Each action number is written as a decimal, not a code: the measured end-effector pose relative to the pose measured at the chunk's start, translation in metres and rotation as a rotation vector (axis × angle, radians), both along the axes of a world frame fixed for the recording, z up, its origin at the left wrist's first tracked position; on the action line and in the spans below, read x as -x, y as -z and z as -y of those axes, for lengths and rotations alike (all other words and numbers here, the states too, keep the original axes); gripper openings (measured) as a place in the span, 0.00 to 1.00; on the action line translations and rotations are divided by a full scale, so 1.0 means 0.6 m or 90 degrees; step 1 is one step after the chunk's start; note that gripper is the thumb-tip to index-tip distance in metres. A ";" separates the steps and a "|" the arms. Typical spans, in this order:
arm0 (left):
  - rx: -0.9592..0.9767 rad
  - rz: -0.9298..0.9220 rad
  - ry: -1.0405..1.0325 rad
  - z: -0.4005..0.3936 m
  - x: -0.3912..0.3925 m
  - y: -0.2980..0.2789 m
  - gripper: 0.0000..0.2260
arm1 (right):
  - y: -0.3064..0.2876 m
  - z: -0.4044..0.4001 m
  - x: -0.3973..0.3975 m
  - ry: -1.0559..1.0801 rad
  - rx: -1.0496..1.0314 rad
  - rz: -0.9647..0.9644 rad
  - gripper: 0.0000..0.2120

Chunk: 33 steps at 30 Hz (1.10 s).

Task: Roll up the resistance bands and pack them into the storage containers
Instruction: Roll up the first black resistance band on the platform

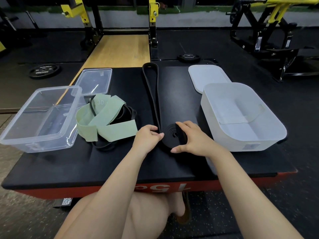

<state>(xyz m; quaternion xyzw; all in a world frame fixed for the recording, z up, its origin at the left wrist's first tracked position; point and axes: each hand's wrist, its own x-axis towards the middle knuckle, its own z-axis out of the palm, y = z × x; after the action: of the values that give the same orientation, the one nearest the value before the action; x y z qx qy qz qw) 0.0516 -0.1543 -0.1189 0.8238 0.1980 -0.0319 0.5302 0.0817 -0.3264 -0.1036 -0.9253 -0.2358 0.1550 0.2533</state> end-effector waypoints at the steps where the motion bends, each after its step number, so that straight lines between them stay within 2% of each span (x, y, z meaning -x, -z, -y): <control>1: -0.002 -0.001 0.003 0.000 0.000 0.000 0.17 | 0.000 0.001 -0.004 -0.009 0.005 -0.007 0.49; 7: -0.005 0.000 0.033 0.003 0.002 -0.001 0.17 | -0.001 0.006 -0.017 -0.042 0.007 -0.025 0.49; 14: -0.017 0.027 0.033 0.001 -0.002 -0.002 0.06 | -0.003 0.006 -0.024 -0.073 0.008 -0.037 0.49; 16: -0.027 0.026 0.030 0.001 -0.005 -0.001 0.07 | -0.001 0.005 -0.021 -0.062 0.002 -0.039 0.50; 20: -0.053 0.018 0.025 0.000 -0.009 0.001 0.08 | 0.000 0.002 0.001 0.020 -0.003 0.004 0.51; 25: -0.076 0.017 0.025 0.002 -0.011 0.002 0.05 | 0.006 -0.010 0.041 0.110 0.019 0.082 0.47; 29: -0.089 0.030 0.012 0.007 -0.010 0.004 0.09 | 0.018 -0.048 0.054 0.172 0.046 0.151 0.46; 33: -0.022 0.038 -0.001 0.005 -0.007 0.003 0.15 | 0.032 -0.063 0.049 0.223 0.031 0.206 0.42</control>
<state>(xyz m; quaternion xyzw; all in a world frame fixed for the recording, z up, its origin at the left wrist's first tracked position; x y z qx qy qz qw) 0.0558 -0.1574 -0.1208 0.8333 0.1832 -0.0035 0.5215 0.0521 -0.2883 -0.1227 -0.9707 -0.1057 -0.0357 0.2127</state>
